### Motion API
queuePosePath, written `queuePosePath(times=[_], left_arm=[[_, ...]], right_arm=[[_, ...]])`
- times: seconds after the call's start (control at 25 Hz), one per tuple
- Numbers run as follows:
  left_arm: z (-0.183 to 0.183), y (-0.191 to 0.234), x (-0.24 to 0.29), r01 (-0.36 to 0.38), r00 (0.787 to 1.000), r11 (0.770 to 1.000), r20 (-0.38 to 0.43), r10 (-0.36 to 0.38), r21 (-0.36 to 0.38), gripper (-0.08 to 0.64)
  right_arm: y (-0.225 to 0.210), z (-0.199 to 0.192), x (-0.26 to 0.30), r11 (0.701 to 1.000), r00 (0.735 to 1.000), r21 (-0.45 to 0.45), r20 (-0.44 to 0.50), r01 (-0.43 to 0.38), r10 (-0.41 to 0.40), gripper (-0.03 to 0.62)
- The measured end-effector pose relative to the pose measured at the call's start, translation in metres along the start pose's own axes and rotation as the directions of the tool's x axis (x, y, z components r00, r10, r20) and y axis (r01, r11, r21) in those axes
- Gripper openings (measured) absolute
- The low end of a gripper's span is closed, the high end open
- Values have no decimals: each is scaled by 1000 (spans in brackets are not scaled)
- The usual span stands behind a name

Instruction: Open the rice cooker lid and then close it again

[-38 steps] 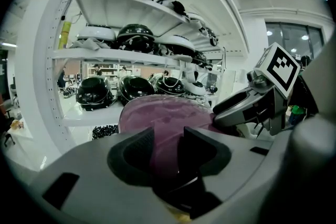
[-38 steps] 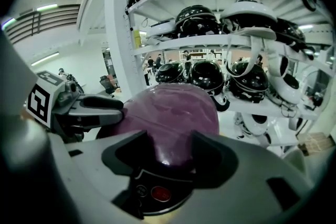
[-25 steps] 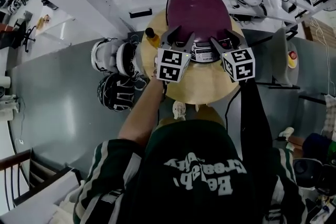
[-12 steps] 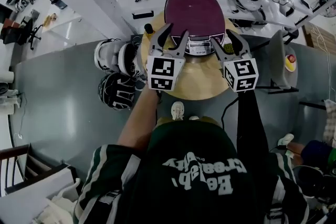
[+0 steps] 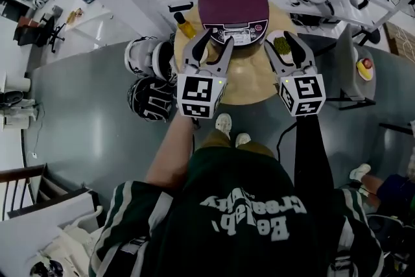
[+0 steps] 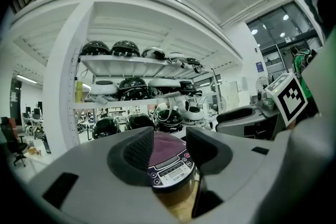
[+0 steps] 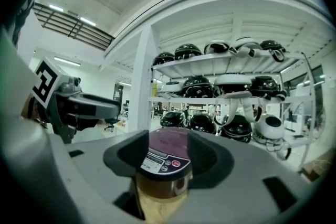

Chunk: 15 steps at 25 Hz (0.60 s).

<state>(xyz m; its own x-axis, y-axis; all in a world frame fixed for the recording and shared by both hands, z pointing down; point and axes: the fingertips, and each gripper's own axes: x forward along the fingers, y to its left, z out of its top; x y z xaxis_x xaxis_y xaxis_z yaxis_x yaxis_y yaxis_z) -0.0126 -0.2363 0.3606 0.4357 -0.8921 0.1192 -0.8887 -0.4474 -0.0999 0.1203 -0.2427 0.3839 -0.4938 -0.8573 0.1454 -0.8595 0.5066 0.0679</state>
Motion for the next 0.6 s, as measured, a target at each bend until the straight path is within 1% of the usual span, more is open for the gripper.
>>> queuePosePath(times=[0.2, 0.24, 0.28, 0.32, 0.36, 0.4, 0.48, 0.6], left_arm=[[7, -20, -25, -29, 999, 1000, 29, 29, -1, 191], [9, -22, -29, -41, 998, 999, 37, 41, 8, 176], [11, -23, -34, -56, 998, 998, 45, 54, 24, 136], [12, -24, -38, -67, 997, 997, 49, 65, 43, 78], [12, -27, -42, -70, 997, 996, 47, 67, 63, 10], [11, -30, -45, -67, 997, 995, 41, 64, 79, 2], [9, -37, -50, -64, 997, 994, 36, 61, 92, 2], [11, -40, -56, -73, 996, 994, 48, 69, 84, 0]], right_arm=[[7, -3, -28, 1000, 1000, -6, 22, -11, 12, 222], [8, -2, -32, 1000, 1000, -10, 24, -11, 12, 216], [9, 0, -37, 1000, 1000, -16, 29, -8, 9, 198], [9, 3, -42, 1000, 999, -27, 37, -2, 3, 154], [10, 5, -48, 999, 999, -42, 47, 8, -6, 63], [10, 7, -53, 998, 998, -57, 56, 19, -16, 3], [8, 9, -63, 997, 997, -68, 68, 40, -36, 3], [5, 11, -71, 996, 996, -66, 74, 58, -53, 3]])
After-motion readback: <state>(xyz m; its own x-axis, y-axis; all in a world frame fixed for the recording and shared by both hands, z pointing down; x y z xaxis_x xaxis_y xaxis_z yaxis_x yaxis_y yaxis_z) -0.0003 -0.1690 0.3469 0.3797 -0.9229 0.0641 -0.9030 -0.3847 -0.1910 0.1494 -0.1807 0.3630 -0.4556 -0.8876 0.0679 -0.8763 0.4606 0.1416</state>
